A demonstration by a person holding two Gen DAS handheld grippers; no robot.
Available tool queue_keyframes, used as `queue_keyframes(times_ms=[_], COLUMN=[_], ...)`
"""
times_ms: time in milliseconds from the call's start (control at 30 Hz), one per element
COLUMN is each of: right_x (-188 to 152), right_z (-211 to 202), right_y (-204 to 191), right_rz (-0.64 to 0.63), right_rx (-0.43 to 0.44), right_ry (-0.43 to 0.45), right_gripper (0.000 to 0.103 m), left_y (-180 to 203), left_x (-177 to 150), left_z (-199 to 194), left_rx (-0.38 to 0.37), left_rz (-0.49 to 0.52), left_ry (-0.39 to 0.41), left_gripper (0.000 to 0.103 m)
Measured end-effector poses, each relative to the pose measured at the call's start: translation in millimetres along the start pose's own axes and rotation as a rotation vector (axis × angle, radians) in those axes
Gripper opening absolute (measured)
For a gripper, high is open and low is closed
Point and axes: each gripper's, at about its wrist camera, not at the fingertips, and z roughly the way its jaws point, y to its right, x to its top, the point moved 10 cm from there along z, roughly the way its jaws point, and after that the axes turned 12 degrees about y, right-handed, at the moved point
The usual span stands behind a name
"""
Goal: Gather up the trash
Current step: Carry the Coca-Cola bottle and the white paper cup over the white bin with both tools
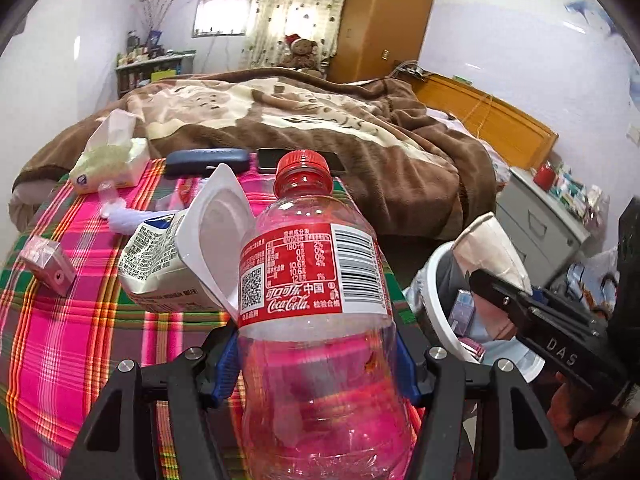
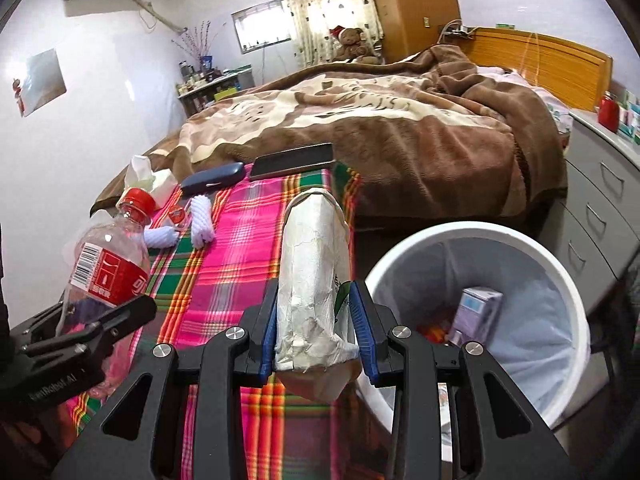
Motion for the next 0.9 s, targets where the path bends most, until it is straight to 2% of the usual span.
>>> queue_keyframes(times_ms=[233,333,400,700,800,900], right_x=[-4,-8,-11,-19,-25,-29], right_z=[-6,-7,-7,-5,-1,2], right_y=[9,10,9,-5,-10,-14], right_rz=[0.008,0.014,0.016,-0.015,-0.027,-0.037], right_rx=[-0.021,-0.029,-0.032,-0.029,-0.033,-0.037], right_ry=[0.003,0.0,-0.007,-0.029,-0.047,-0.062], right_gripper=[0.035,0.035,0.035,0.035,0.035,0.035], left_y=[20,24,27,11,2,-14], left_x=[-5,-6,-8,-23,-30,-38], left_z=[-4,-7,-9,-13,-8,1], left_rx=[0.002,0.044,0.03,0.087,0.069,0.089], left_rz=[0.045,0.106,0.095,0.119,0.088,0.06], left_ry=[0.016,0.041,0.043,0.063,0.04,0.01], left_gripper=[0.063,0.063,0.063,0.063,0.063,0.063])
